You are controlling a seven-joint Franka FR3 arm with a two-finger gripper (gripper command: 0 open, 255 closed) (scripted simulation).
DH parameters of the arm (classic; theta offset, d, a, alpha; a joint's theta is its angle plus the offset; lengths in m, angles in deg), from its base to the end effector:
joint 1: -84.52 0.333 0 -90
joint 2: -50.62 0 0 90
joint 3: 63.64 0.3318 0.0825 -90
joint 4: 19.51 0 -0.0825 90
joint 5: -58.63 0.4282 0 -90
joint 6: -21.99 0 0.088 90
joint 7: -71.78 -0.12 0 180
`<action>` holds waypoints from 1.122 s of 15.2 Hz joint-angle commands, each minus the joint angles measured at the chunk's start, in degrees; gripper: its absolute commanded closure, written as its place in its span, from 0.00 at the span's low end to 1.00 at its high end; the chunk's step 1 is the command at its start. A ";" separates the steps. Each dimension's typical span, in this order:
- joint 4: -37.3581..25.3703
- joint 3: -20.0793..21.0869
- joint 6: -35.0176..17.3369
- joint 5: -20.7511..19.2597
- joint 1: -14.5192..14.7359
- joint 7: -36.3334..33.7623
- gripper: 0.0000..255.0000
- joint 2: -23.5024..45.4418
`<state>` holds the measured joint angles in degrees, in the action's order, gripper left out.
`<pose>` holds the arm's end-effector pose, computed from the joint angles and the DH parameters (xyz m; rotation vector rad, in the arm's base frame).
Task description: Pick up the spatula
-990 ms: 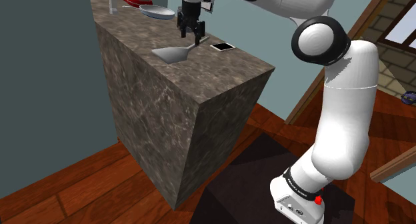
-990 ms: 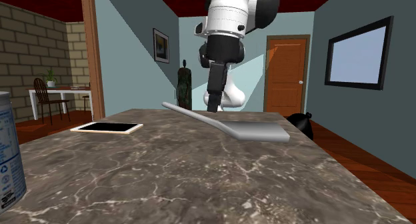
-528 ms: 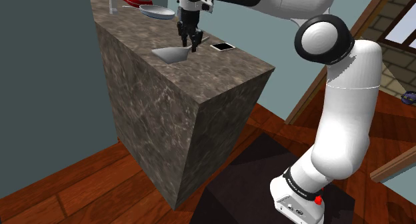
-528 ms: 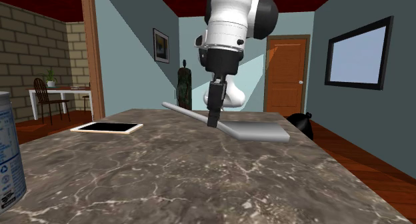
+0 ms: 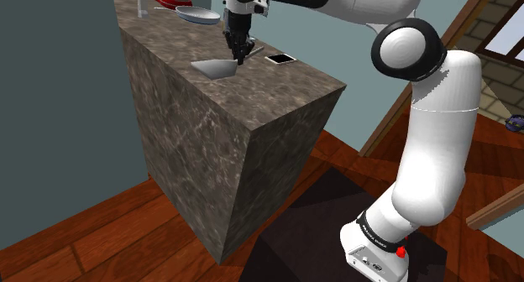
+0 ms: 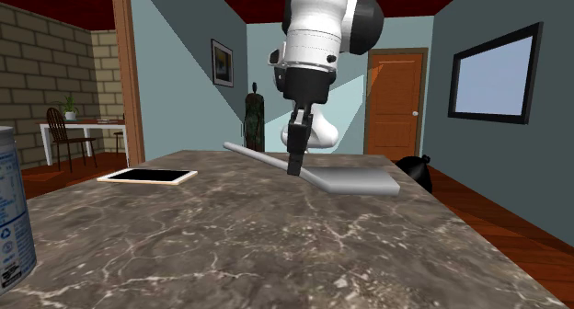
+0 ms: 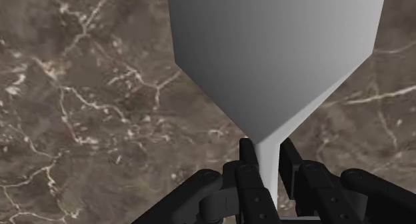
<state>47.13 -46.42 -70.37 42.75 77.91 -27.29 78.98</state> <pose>0.7436 0.0539 0.5189 2.1581 -2.1374 0.1435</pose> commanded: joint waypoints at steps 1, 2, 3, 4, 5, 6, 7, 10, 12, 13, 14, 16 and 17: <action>-0.11 0.00 0.00 -0.02 0.04 -0.01 1.00 0.11; -1.19 -0.01 0.88 -0.06 0.18 0.12 1.00 0.30; -2.36 -0.02 1.79 -0.11 0.35 0.25 1.00 0.54; -3.56 -0.04 2.71 -0.16 0.52 0.39 1.00 0.80; -4.81 -0.05 3.65 -0.23 0.71 0.53 1.00 1.10; -6.13 -0.08 4.62 -0.31 0.91 0.67 1.00 1.43; -7.51 -0.11 5.62 -0.40 1.13 0.82 1.00 1.80; -12.19 -0.24 8.83 -0.76 1.91 1.32 1.00 3.20; -15.91 -0.38 11.23 -1.10 2.58 1.71 1.00 4.47; -18.04 -0.48 12.54 -1.30 2.98 1.93 1.00 5.24; -20.41 -0.60 13.95 -1.54 3.44 2.19 1.00 6.16; -26.40 -0.96 17.31 -2.16 4.64 2.86 1.00 8.64; -27.01 -1.03 17.63 -2.21 4.78 2.94 1.00 8.91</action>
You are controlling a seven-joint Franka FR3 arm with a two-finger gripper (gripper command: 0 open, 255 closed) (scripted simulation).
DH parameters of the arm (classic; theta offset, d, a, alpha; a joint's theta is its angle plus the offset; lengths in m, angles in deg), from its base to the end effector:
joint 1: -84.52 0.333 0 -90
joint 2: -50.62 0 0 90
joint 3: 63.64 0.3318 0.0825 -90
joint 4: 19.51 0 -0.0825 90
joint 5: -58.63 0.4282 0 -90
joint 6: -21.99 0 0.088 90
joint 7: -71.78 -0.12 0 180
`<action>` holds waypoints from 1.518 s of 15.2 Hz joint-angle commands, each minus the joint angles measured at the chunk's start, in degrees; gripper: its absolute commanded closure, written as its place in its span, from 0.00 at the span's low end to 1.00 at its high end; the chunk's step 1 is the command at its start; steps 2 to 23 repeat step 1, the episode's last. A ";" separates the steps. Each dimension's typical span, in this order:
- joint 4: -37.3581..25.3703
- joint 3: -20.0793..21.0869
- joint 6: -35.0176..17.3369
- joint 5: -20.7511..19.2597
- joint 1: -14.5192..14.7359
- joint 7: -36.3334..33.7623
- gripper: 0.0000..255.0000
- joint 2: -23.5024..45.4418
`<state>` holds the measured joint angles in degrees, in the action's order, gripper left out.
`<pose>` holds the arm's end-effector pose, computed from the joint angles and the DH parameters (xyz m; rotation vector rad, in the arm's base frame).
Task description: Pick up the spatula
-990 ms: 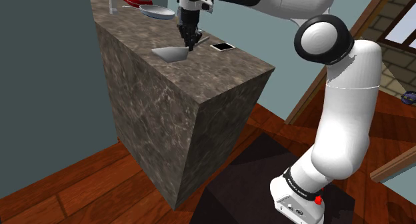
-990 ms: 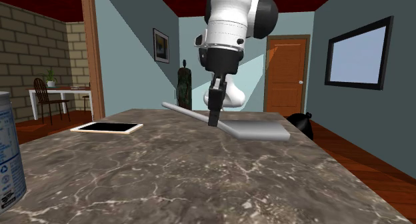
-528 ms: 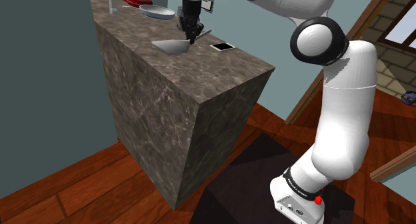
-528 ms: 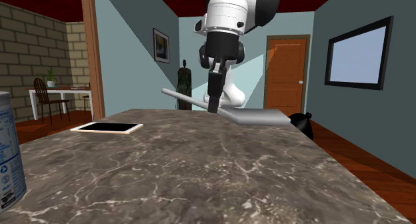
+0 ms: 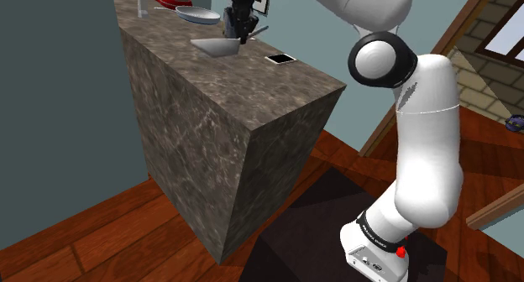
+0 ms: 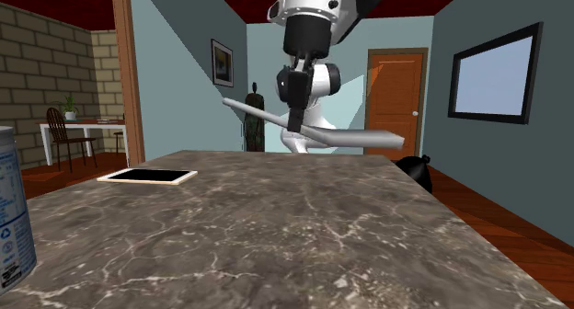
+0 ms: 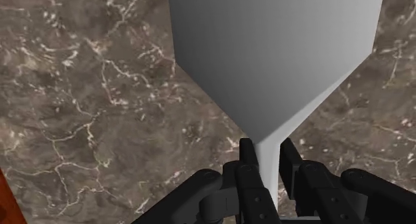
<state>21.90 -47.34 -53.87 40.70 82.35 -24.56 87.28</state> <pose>0.7461 0.0543 0.6058 2.1590 -2.1369 0.1441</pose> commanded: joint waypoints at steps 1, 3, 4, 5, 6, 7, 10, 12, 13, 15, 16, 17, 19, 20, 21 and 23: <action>-1.79 -0.12 1.13 -0.15 0.35 0.21 1.00 0.62; -1.79 -0.12 1.13 -0.15 0.35 0.21 1.00 0.62; -1.79 -0.12 1.13 -0.15 0.35 0.21 1.00 0.62; -1.79 -0.12 1.13 -0.15 0.35 0.21 1.00 0.62; -1.79 -0.12 1.13 -0.15 0.35 0.21 1.00 0.62; -1.79 -0.12 1.13 -0.15 0.35 0.21 1.00 0.62; -1.79 -0.12 1.13 -0.15 0.35 0.21 1.00 0.62; -1.79 -0.12 1.13 -0.15 0.35 0.21 1.00 0.62; -1.79 -0.12 1.13 -0.15 0.35 0.21 1.00 0.62; -1.79 -0.12 1.13 -0.15 0.35 0.21 1.00 0.62; -1.79 -0.12 1.13 -0.15 0.35 0.21 1.00 0.62; -1.79 -0.12 1.13 -0.15 0.35 0.21 1.00 0.62; -1.79 -0.12 1.13 -0.15 0.35 0.21 1.00 0.62; -1.79 -0.12 1.13 -0.15 0.35 0.21 1.00 0.62; -1.79 -0.12 1.13 -0.15 0.35 0.21 1.00 0.62; -1.79 -0.12 1.13 -0.15 0.35 0.21 1.00 0.62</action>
